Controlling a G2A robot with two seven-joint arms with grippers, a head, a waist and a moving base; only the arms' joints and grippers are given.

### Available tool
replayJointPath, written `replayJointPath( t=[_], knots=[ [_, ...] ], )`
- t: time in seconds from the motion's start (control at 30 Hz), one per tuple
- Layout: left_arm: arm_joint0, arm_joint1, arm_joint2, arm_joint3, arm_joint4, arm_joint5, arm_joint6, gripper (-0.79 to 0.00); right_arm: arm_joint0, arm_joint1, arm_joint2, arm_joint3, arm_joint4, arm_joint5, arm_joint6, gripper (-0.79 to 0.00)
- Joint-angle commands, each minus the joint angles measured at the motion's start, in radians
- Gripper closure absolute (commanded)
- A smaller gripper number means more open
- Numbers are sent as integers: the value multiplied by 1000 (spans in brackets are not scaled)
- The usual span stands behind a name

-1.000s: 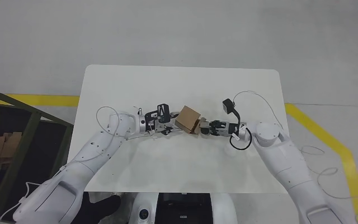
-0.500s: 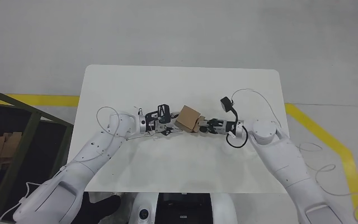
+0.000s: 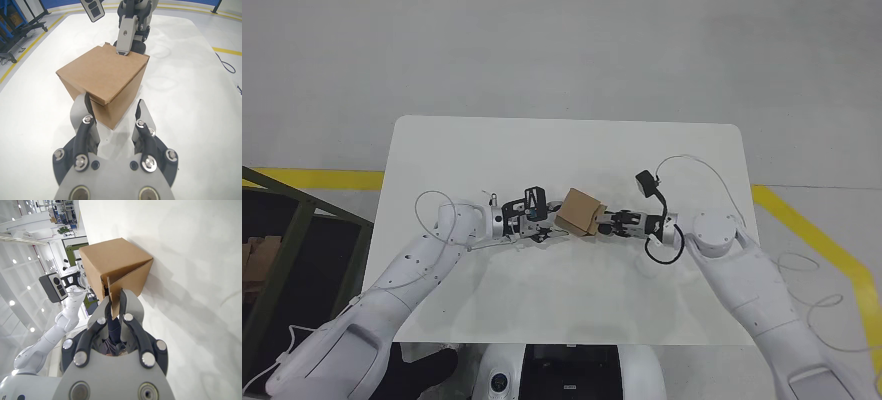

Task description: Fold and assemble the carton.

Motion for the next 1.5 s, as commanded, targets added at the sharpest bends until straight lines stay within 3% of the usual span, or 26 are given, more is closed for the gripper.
replayJointPath(
  t=[0.0, 0.5, 0.8, 1.1, 1.47],
  knots=[
    [0, 0, 0, 0, 0, 0, 0, -446, -3, 1, 3, -5, -4, 3, -2, -55],
    [-3, -3, 3, 9, -3, -3, -6, -440, -30, 11, 28, -40, -22, 23, -5, -65],
    [-4, -4, 4, 12, -2, -2, -4, -440, -42, 17, 43, -67, -39, 38, -9, -166],
    [-4, -5, 4, 15, -2, 0, -2, -440, -50, 19, 49, -78, -41, 45, -13, -99],
    [-4, -5, 4, 17, 0, 0, 2, -449, -30, 11, 28, -50, -37, 44, -18, -108]
  ],
)
